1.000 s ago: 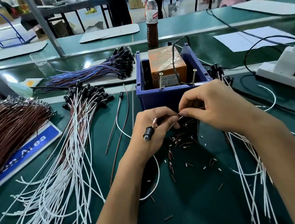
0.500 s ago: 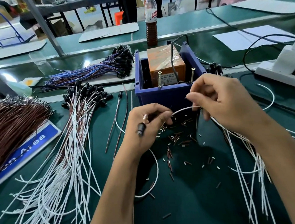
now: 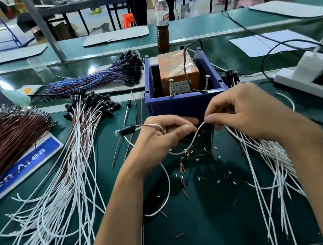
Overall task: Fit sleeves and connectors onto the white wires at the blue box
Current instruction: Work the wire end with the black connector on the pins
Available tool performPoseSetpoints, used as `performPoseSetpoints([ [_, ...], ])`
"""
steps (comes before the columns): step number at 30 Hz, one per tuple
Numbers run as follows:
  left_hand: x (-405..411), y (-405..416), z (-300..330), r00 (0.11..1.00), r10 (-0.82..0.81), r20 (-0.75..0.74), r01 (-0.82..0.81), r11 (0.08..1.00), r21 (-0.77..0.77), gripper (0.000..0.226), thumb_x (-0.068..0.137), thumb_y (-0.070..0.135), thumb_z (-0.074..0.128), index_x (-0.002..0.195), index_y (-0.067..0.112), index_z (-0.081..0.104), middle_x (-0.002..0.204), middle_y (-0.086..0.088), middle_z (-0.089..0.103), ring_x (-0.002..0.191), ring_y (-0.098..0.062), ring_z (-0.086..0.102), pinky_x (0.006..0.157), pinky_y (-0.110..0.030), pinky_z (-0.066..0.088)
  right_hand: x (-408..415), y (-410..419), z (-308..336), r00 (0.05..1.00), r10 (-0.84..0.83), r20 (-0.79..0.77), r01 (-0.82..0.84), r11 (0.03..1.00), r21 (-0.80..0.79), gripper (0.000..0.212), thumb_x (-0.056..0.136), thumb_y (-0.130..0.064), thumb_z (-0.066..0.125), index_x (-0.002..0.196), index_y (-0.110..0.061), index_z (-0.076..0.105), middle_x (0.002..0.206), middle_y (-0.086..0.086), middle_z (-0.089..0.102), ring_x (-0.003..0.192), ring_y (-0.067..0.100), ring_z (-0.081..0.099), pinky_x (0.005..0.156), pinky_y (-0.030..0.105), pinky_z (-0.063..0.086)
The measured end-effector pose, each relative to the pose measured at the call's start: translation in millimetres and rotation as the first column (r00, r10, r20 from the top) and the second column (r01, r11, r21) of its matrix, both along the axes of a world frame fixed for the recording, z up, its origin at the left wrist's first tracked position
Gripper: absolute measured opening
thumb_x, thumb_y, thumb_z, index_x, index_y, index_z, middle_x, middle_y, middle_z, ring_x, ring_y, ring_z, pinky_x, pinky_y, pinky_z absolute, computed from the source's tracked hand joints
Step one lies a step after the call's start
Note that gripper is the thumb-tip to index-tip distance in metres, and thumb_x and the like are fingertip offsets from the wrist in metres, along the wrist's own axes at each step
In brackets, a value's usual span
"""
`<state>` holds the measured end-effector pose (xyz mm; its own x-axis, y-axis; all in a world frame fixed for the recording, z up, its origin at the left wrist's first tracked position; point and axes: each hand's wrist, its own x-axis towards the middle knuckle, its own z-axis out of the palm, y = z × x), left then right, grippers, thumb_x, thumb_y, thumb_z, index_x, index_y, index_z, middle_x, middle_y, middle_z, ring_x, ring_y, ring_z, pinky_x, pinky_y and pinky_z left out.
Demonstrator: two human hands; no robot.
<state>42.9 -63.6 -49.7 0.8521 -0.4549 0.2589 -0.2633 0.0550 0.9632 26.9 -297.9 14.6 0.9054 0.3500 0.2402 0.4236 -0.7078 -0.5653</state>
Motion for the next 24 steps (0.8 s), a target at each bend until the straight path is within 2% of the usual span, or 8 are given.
performPoseSetpoints([
  [5,-1,-1,-4,0.996,-0.085,-0.011,0.085,0.983,0.163,0.013,0.096,0.014,0.068,0.094,0.008,0.080,0.087,-0.003,0.078,0.061,0.004,0.054,0.057,-0.010,0.039,0,18,-10,0.999,0.015,0.032,-0.016,0.999,0.049,0.010,0.091,-0.025,0.080,0.081,-0.027,0.078,0.065,-0.013,0.073,0.062,0.004,0.070,0.064,0.017,0.049],
  [9,0,4,0,0.999,-0.035,-0.035,0.039,0.992,0.117,0.013,0.095,0.021,0.069,0.090,0.021,0.081,0.087,-0.003,0.078,0.058,-0.003,0.046,0.054,-0.016,0.036,-1,2,-11,0.999,-0.033,-0.012,0.035,0.990,0.135,0.014,0.094,-0.030,0.075,0.081,-0.028,0.076,0.067,-0.010,0.074,0.048,0.006,0.059,0.050,0.015,0.043],
  [12,0,5,3,0.999,0.015,-0.048,-0.011,0.997,0.072,0.013,0.094,0.020,0.069,0.091,0.019,0.082,0.086,-0.004,0.078,0.060,-0.012,0.041,0.053,-0.022,0.032,-1,-15,-5,0.995,-0.097,-0.011,0.097,0.972,0.212,0.017,0.095,-0.027,0.075,0.078,-0.027,0.077,0.068,-0.007,0.076,0.045,0.008,0.055,0.047,0.015,0.043],
  [15,-2,0,5,0.993,0.017,-0.116,-0.019,1.000,-0.012,0.012,0.092,0.015,0.070,0.093,0.013,0.081,0.100,-0.008,0.078,0.059,-0.010,0.040,0.053,-0.027,0.026,2,-10,-1,0.998,-0.005,-0.066,0.011,0.996,0.085,0.020,0.094,-0.024,0.076,0.075,-0.028,0.077,0.064,-0.009,0.074,0.045,0.003,0.053,0.049,0.011,0.038],
  [17,-3,-5,6,0.991,0.016,-0.136,-0.020,0.999,-0.029,0.010,0.093,0.009,0.070,0.093,0.005,0.079,0.102,-0.017,0.076,0.056,-0.006,0.042,0.051,-0.022,0.027,6,1,0,0.993,0.050,-0.108,-0.049,0.999,0.008,0.020,0.095,-0.023,0.076,0.075,-0.029,0.077,0.063,-0.011,0.073,0.046,0.001,0.054,0.050,0.009,0.038],
  [19,-4,-8,4,0.988,0.061,-0.141,-0.062,0.998,-0.001,0.009,0.094,0.006,0.070,0.095,-0.001,0.077,0.084,-0.022,0.071,0.054,-0.004,0.042,0.050,-0.017,0.031,12,14,-2,0.989,0.072,-0.130,-0.076,0.997,-0.020,0.020,0.096,-0.023,0.075,0.077,-0.028,0.078,0.062,-0.012,0.073,0.048,-0.001,0.058,0.053,0.008,0.040],
  [21,-2,-6,0,0.981,0.126,-0.149,-0.121,0.992,0.042,0.008,0.094,0.004,0.070,0.093,-0.001,0.076,0.061,0.002,0.064,0.051,-0.001,0.043,0.050,-0.013,0.033,16,23,-7,0.990,0.069,-0.125,-0.069,0.998,0.005,0.017,0.096,-0.023,0.075,0.080,-0.025,0.079,0.062,-0.011,0.073,0.051,-0.001,0.061,0.055,0.008,0.043],
  [24,0,-3,-1,0.971,0.163,-0.174,-0.159,0.986,0.041,0.006,0.092,0.005,0.073,0.090,0.002,0.078,0.056,0.010,0.061,0.048,0.000,0.042,0.049,-0.012,0.034,18,24,-14,0.992,0.029,-0.125,-0.018,0.996,0.089,0.013,0.095,-0.028,0.076,0.083,-0.025,0.079,0.064,-0.008,0.074,0.051,0.005,0.064,0.052,0.017,0.048],
])
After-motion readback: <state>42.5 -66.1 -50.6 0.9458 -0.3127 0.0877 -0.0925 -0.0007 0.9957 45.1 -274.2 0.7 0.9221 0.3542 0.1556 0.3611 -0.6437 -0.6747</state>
